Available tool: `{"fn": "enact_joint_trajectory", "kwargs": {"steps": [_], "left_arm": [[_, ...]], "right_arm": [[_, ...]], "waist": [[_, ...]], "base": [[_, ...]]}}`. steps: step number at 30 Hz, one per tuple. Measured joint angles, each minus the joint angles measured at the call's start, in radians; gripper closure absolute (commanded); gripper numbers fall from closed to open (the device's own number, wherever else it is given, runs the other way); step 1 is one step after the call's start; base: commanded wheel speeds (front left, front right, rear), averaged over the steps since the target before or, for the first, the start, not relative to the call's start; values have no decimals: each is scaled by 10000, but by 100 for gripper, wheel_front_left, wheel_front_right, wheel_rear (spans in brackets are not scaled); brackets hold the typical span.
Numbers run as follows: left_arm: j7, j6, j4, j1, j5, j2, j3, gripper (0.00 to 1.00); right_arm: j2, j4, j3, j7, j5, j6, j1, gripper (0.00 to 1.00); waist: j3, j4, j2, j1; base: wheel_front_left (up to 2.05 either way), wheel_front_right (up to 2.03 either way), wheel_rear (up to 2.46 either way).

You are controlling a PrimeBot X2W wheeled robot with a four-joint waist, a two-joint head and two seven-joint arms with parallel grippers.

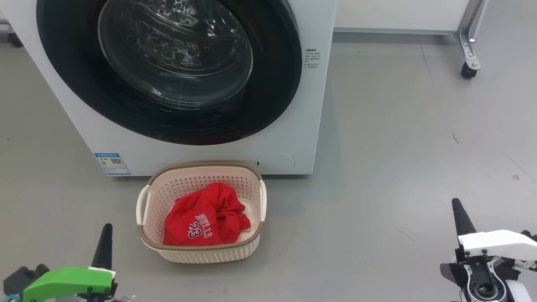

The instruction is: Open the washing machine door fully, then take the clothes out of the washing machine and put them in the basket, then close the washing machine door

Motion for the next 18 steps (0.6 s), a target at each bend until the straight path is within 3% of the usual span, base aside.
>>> {"fn": "enact_joint_trajectory", "kwargs": {"steps": [18], "left_arm": [[652,0,-100,-189,-2025,0,360,100]], "right_arm": [[13,0,-520,635,2334,213,-25,100]], "waist": [[-96,-83,1,0]], "base": [[0,0,0]]}}
